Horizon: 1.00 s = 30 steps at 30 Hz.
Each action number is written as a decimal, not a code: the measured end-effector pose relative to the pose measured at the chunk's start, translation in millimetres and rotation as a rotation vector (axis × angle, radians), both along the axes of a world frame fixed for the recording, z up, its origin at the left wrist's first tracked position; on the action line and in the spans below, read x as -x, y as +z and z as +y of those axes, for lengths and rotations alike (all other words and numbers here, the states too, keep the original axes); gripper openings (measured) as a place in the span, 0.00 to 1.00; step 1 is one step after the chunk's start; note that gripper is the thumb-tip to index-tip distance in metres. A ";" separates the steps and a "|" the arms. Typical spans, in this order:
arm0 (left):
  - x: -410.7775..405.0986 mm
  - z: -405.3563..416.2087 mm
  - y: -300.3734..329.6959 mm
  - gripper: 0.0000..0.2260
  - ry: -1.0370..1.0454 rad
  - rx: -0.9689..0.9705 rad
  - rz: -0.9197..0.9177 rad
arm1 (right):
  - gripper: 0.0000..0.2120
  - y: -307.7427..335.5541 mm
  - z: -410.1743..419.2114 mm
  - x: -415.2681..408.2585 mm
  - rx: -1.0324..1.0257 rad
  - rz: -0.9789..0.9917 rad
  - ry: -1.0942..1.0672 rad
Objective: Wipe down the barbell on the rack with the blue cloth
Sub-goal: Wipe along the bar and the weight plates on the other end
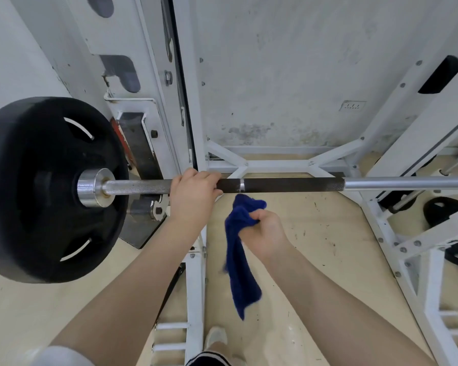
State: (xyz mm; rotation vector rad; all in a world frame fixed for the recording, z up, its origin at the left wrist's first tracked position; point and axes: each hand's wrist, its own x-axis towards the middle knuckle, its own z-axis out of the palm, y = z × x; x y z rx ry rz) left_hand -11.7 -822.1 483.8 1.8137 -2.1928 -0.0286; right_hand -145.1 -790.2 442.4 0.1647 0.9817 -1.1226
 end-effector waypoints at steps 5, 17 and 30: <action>-2.1 -0.8 0.3 0.09 -0.036 0.044 0.029 | 0.13 16.7 -27.6 -13.7 0.107 -0.093 -0.102; 3.4 -11.4 13.1 0.11 -0.028 -0.128 -0.063 | 0.21 6.8 -14.2 -2.2 0.141 -0.143 -0.184; 9.1 -16.9 17.9 0.14 -0.063 -0.182 -0.017 | 0.40 25.3 -9.9 34.9 0.194 -0.150 -0.444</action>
